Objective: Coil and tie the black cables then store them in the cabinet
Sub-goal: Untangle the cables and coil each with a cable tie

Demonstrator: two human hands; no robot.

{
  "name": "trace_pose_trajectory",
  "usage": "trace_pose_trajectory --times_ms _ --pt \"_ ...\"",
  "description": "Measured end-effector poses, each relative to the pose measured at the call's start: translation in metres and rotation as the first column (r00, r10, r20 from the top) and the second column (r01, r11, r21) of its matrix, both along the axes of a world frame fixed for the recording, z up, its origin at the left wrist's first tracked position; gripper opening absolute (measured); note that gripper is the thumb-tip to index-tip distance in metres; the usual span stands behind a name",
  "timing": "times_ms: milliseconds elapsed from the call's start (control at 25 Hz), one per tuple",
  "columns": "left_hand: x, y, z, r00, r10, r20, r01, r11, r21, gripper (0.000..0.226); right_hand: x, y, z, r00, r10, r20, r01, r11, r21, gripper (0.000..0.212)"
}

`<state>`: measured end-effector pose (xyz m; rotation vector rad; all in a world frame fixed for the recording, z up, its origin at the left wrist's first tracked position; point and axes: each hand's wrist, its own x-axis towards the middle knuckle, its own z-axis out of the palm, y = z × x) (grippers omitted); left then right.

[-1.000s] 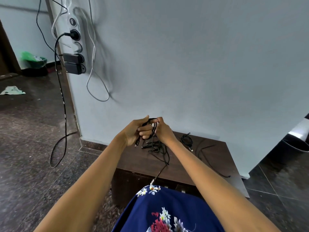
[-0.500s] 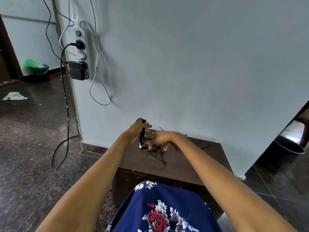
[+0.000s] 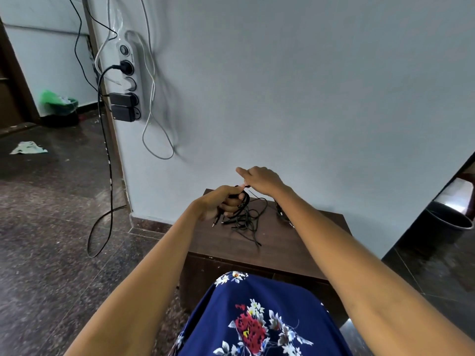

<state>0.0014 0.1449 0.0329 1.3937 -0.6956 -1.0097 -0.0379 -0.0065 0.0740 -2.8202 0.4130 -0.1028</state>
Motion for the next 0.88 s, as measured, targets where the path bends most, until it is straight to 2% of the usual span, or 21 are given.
trace_pose_trajectory --times_ms 40,80,120,160,200,240,280,320,360,440,520,600,680,760,880 --pt "-0.001 0.002 0.001 0.998 -0.012 -0.061 0.009 0.998 -0.055 0.039 0.0 0.002 -0.007 0.998 -0.037 0.05 0.038 0.999 -0.012 0.066" --pt "-0.001 0.003 0.002 0.993 -0.011 -0.116 -0.002 0.994 -0.112 0.039 -0.002 0.005 -0.012 0.992 -0.081 0.092 0.076 0.996 0.054 0.067" --pt "-0.001 0.002 0.002 0.987 0.002 -0.16 -0.03 0.985 -0.17 0.039 -0.004 0.009 -0.017 0.985 -0.122 0.12 0.093 0.971 0.22 0.069" --pt "-0.002 0.001 0.002 0.979 0.02 -0.202 -0.067 0.971 -0.229 0.038 -0.006 0.012 -0.022 0.982 -0.153 0.114 0.081 0.877 0.473 0.07" --pt "-0.003 -0.001 0.001 0.969 0.041 -0.242 -0.11 0.954 -0.279 0.038 -0.009 0.016 -0.026 0.983 -0.166 0.084 0.052 0.681 0.731 0.069" --pt "-0.005 -0.004 0.001 0.957 0.065 -0.282 -0.156 0.937 -0.312 0.039 -0.014 0.021 -0.028 0.986 -0.158 0.054 0.023 0.453 0.891 0.067" --pt "-0.006 -0.007 0.0 0.944 0.098 -0.314 -0.203 0.924 -0.324 0.039 -0.016 0.026 -0.03 0.985 -0.164 0.05 -0.003 0.276 0.961 0.064" --pt "-0.008 -0.011 -0.001 0.933 0.139 -0.333 -0.25 0.914 -0.32 0.039 -0.016 0.03 -0.032 0.978 -0.204 0.054 -0.012 0.203 0.979 0.061" --pt "-0.009 -0.015 -0.003 0.923 0.187 -0.336 -0.294 0.906 -0.304 0.04 -0.014 0.036 -0.035 0.963 -0.263 0.057 0.003 0.222 0.975 0.059" --pt "-0.012 -0.022 -0.007 0.905 0.258 -0.337 -0.355 0.896 -0.266 0.041 -0.01 0.041 -0.04 0.915 -0.393 0.09 0.064 0.362 0.93 0.056" --pt "-0.014 -0.027 -0.012 0.893 0.251 -0.374 -0.358 0.899 -0.251 0.041 -0.007 0.037 -0.045 0.875 -0.463 0.139 0.091 0.44 0.893 0.05" --pt "-0.012 -0.028 -0.016 0.883 0.149 -0.445 -0.289 0.919 -0.267 0.055 -0.007 0.028 -0.049 0.852 -0.502 0.152 0.094 0.43 0.898 0.046" --pt "-0.007 -0.028 -0.02 0.86 0.061 -0.507 -0.232 0.931 -0.282 0.066 -0.008 0.02 -0.053 0.851 -0.506 0.137 0.07 0.37 0.927 0.046" --pt "-0.005 -0.034 -0.024 0.846 0.033 -0.533 -0.223 0.929 -0.295 0.053 -0.01 0.013 -0.057 0.867 -0.475 0.148 0.043 0.367 0.929 0.045" --pt "-0.012 -0.062 -0.034 0.834 0.088 -0.544 -0.262 0.932 -0.251 0.04 -0.015 -0.009 -0.071 0.857 -0.475 0.199 0.04 0.447 0.894 0.042"
